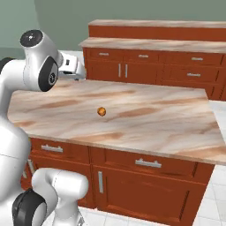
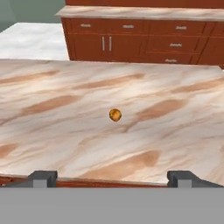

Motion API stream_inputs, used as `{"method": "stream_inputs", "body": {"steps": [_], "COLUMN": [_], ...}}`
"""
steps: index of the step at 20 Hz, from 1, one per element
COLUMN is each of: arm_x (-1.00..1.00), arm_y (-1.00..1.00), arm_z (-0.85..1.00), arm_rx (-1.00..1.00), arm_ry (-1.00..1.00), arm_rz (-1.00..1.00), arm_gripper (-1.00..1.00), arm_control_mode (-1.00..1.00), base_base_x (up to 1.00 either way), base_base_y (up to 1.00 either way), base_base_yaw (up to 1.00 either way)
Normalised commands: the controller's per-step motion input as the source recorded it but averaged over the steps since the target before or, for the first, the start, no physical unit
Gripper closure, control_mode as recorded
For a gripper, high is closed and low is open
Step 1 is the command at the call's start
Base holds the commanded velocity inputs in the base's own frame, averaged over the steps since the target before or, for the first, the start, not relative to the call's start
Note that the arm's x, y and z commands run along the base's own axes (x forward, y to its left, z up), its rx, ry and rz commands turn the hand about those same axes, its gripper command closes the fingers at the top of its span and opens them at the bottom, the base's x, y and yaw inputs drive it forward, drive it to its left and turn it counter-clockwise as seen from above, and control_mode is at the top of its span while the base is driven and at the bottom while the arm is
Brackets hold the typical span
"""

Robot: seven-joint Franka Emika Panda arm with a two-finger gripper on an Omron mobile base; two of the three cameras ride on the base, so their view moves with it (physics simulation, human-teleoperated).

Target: Place the peach in the correct fridge rack based on whether it is a fruit or vegetable. Finally, close the fridge door.

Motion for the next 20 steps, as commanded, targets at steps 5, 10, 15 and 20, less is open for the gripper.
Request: {"method": "stream_inputs", "body": {"steps": [5,10,15,20], "arm_x": [0.0,0.22,0.86,0.75], "arm_y": [0.0,0.0,0.04,0.12], "arm_z": [0.0,-0.28,-1.0,-1.0], "arm_rx": [0.0,0.0,0.0,0.0], "arm_ry": [0.0,0.04,0.29,0.22], "arm_rz": [0.0,-0.01,0.0,0.0], "arm_gripper": [-1.0,-1.0,-1.0,-1.0], "arm_control_mode": [1.0,-1.0,-1.0,-1.0], "base_base_x": [0.32,0.04,0.0,0.0], "base_base_y": [0.52,0.0,0.0,0.0], "base_base_yaw": [-0.37,-0.05,0.0,0.0]}}
